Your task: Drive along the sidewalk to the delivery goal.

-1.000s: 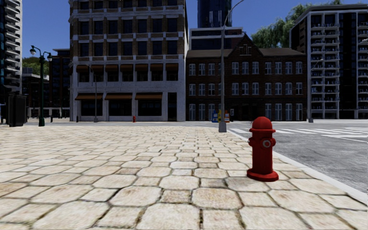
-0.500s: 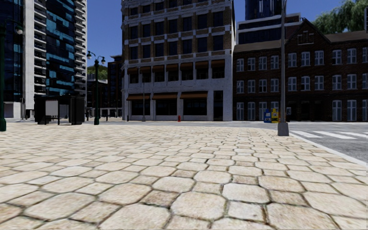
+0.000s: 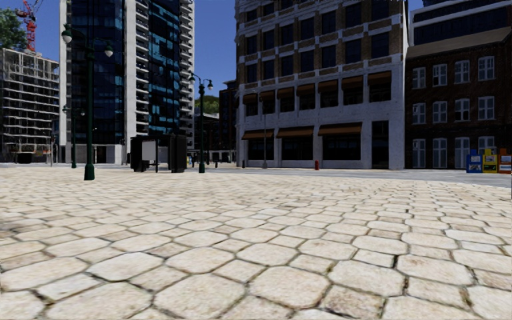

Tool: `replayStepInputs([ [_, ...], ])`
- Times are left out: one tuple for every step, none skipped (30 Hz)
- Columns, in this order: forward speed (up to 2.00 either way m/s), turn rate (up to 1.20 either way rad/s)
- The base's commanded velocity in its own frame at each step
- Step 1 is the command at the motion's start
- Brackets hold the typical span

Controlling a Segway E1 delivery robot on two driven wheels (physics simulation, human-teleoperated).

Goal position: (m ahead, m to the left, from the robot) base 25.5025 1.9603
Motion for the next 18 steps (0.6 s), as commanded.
replayStepInputs([
  [2.00,0.60],
  [2.00,0.60],
  [2.00,0.60],
  [2.00,0.60],
  [2.00,0.60],
  [2.00,0.60],
  [2.00,0.60],
  [2.00,0.60],
  [2.00,0.60],
  [2.00,0.60],
  [2.00,0.60],
  [2.00,0.60],
  [2.00,0.60],
  [2.00,0.60],
  [2.00,0.60],
  [2.00,0.60],
  [2.00,0.60],
  [2.00,0.60],
])
